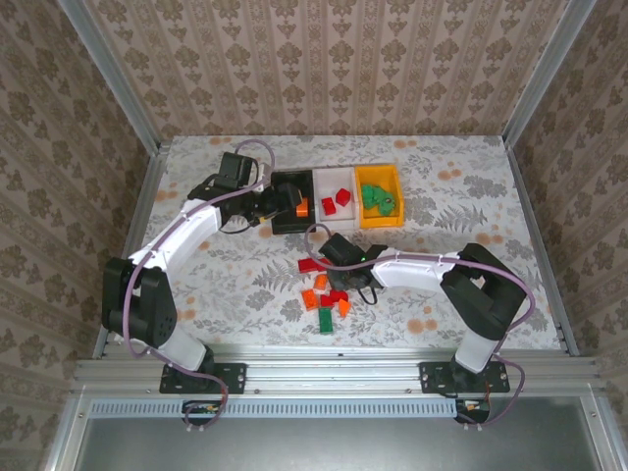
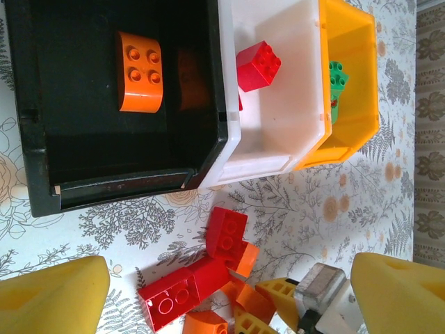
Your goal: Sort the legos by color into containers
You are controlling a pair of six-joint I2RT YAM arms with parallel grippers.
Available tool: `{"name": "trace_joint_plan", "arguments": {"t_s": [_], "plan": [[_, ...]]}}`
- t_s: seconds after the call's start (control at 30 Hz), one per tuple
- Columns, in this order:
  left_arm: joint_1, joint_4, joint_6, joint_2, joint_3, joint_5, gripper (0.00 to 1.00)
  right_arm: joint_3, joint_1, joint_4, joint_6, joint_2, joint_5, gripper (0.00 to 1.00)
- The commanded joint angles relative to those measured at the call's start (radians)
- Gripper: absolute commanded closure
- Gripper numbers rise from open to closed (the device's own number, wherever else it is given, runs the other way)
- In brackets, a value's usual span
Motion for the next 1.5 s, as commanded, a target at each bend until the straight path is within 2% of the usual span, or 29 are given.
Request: {"name": "trace_joint_plan", "arguments": {"t_s": [0.0, 0.13, 0.23, 0.3, 0.43, 0.57, 0.83, 0.9, 1.03, 1.27, 1.33, 1.47], "plan": [[0.001, 0.004, -0.004, -0.025, 0.007, 0.013, 0.08, -0.016, -0.001, -0.042, -0.004, -0.097, 0.06, 0.72], [0.008, -0.001, 0.0, -0.031, 0.011, 0.007, 0.08, 0.021, 0.001, -0.099, -0.017, -0.209, 0.086, 0.72], [0.037, -0.006, 0.002, -0.036, 0.014, -0.002, 0.09, 0.151, 0.002, -0.122, -0.054, -0.185, 0.083, 0.71], [0.07, -0.005, 0.0, -0.04, 0.012, -0.005, 0.09, 0.257, -0.004, -0.109, -0.086, -0.105, 0.072, 0.71], [0.143, -0.008, 0.003, -0.057, 0.005, -0.038, 0.09, 0.524, -0.035, -0.114, -0.123, 0.152, 0.06, 0.72], [0.187, -0.01, -0.001, -0.065, 0.003, -0.044, 0.09, 0.762, -0.062, -0.137, -0.155, 0.352, 0.101, 0.73], [0.196, 0.01, -0.02, -0.068, -0.003, -0.01, 0.09, 1.095, -0.098, -0.269, -0.223, 0.591, 0.093, 0.71], [0.196, 0.015, -0.022, -0.07, -0.006, -0.005, 0.09, 1.129, -0.103, -0.282, -0.227, 0.616, 0.091, 0.67], [0.196, 0.028, -0.031, -0.063, -0.011, 0.012, 0.09, 1.151, -0.104, -0.296, -0.228, 0.616, 0.085, 0.52], [0.187, 0.045, -0.045, -0.053, -0.019, 0.037, 0.09, 1.023, -0.097, -0.247, -0.234, 0.455, 0.098, 0.49], [0.174, 0.045, -0.043, -0.053, -0.018, 0.037, 0.09, 0.912, -0.094, -0.198, -0.222, 0.374, 0.091, 0.49], [0.118, 0.041, -0.033, -0.055, -0.018, 0.027, 0.09, 0.564, -0.078, -0.079, -0.153, 0.152, 0.102, 0.52]]}}
